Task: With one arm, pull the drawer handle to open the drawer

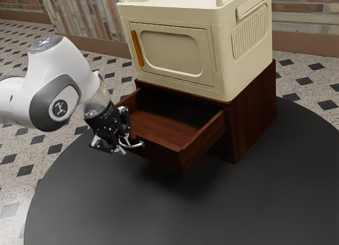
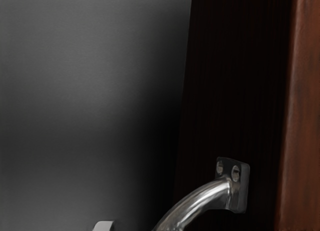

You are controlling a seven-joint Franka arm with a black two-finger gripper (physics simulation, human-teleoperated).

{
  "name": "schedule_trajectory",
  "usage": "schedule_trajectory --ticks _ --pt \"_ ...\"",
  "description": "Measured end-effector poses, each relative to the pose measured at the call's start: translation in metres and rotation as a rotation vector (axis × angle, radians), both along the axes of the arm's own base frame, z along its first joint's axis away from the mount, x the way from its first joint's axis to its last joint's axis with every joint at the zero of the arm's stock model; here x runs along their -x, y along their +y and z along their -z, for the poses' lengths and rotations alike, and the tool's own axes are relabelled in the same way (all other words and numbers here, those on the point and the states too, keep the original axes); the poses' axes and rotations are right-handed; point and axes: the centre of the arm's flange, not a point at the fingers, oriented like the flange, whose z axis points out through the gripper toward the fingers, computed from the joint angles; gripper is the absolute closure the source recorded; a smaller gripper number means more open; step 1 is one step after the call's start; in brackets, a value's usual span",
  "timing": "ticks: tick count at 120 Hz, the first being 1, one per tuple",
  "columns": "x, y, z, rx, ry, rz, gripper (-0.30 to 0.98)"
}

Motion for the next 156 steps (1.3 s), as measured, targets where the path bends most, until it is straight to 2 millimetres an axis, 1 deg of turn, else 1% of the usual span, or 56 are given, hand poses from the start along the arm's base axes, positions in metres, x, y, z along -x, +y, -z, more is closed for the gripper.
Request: schedule_trajectory --ticks 23,50,62,72,82,88,92,97,101,105,109,114,116,121,130,135,142,156 --pt "0.009 0.000 -0.003 -0.004 -0.012 0.000 0.48" --pt "0.010 -0.001 -0.008 -0.016 -0.031 0.012 0.45" --pt "0.011 -0.001 -0.017 -0.027 -0.054 0.020 0.46" --pt "0.016 0.014 -0.023 -0.042 -0.062 -0.005 0.46" --pt "0.018 0.017 -0.035 -0.060 -0.072 -0.005 0.45" --pt "0.017 0.016 -0.052 -0.077 -0.086 0.000 0.44" --pt "0.016 0.015 -0.073 -0.090 -0.106 0.003 0.43" --pt "0.011 0.010 -0.118 -0.103 -0.146 0.014 0.36" --pt "0.006 0.005 -0.172 -0.113 -0.191 0.023 0.31" --pt "0.009 0.000 -0.212 -0.117 -0.209 0.028 0.26" --pt "0.020 -0.007 -0.240 -0.119 -0.205 0.035 0.23" --pt "0.038 -0.010 -0.258 -0.118 -0.179 0.035 0.19" --pt "0.044 -0.011 -0.260 -0.119 -0.158 0.035 0.17" --pt "0.051 -0.014 -0.248 -0.115 -0.082 0.038 0.14" --pt "0.052 -0.013 -0.199 -0.092 0.091 0.037 0.10" --pt "0.052 -0.015 -0.184 -0.084 0.149 0.038 0.08" --pt "0.054 -0.014 -0.173 -0.066 0.195 0.033 0.06" --pt "0.058 -0.015 -0.167 -0.044 0.238 0.028 0.04"
